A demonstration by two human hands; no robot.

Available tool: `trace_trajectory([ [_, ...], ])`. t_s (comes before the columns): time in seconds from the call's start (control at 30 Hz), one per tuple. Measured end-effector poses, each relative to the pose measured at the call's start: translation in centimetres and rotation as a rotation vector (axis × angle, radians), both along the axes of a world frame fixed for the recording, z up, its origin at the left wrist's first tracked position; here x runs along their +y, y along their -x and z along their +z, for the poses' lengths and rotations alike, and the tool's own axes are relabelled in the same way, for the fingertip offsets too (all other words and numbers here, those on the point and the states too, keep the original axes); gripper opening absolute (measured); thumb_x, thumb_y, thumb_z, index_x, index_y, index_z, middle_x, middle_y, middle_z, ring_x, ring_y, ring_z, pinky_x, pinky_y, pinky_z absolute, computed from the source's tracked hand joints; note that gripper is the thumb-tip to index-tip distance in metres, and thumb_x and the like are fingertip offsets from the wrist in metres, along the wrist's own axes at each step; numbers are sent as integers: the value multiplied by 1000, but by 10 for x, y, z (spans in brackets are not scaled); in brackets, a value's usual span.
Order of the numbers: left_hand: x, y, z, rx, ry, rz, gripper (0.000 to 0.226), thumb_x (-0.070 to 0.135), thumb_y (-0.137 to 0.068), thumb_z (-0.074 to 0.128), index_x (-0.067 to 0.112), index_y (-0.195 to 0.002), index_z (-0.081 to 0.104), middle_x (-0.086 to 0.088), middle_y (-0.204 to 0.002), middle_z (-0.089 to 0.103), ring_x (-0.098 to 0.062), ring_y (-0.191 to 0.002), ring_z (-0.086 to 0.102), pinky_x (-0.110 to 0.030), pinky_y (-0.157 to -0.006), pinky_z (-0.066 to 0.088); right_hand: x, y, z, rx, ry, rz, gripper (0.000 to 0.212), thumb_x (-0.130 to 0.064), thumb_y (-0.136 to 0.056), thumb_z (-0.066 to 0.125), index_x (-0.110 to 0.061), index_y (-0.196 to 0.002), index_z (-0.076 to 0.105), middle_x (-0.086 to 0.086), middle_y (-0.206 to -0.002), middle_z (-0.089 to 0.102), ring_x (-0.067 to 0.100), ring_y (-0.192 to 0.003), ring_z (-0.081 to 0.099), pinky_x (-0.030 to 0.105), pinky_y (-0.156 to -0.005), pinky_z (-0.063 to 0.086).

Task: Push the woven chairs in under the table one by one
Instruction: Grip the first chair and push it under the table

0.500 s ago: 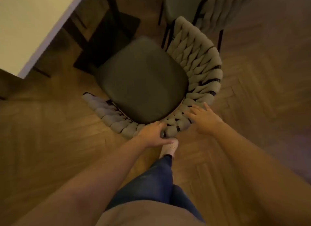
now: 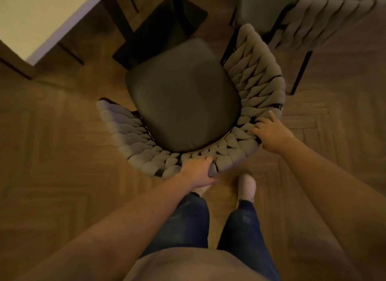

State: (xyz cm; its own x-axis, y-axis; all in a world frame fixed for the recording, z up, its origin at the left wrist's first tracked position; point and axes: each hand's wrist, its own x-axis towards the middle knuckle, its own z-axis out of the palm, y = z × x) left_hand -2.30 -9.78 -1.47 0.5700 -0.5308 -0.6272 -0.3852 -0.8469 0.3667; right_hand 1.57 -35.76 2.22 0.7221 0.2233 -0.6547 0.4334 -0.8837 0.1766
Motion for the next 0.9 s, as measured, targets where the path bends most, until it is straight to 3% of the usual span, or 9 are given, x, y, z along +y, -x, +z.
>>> trace_trajectory([
  [0.2, -15, 17, 1, -138, -126, 203, 48, 41, -84, 60, 19, -126, 51, -5, -114, 64, -27, -102, 61, -37, -81, 52, -13, -16, -9, 59, -50, 199, 39, -21, -94, 51, -32, -131, 51, -4, -130, 57, 19, -126, 50, 50, -119, 8],
  [0.4, -25, 20, 9, -175, -201, 227, 41, 31, -89, 54, 22, -129, 50, -3, -111, 65, -25, -100, 62, -33, -70, 43, -21, -15, -18, -5, -81, 296, 33, -21, -96, 49, -32, -126, 57, -1, -121, 60, 24, -113, 55, 47, -114, 24],
  [0.63, -33, 6, 16, -186, -225, 245, 40, 29, -91, 53, 23, -131, 51, -3, -114, 64, -24, -103, 61, -34, -76, 46, -26, -37, -27, -13, -130, 319, 32, -21, -95, 52, -31, -125, 58, 0, -127, 58, 23, -117, 54, 49, -113, 24],
  [0.9, -38, -55, 11, -215, -142, 334, 30, 30, -89, 56, 23, -119, 56, -2, -109, 66, -23, -100, 62, -32, -73, 43, -26, -114, -28, -55, -81, 336, 33, -22, -96, 50, -34, -126, 55, -1, -127, 58, 22, -116, 55, 43, -110, 30],
])
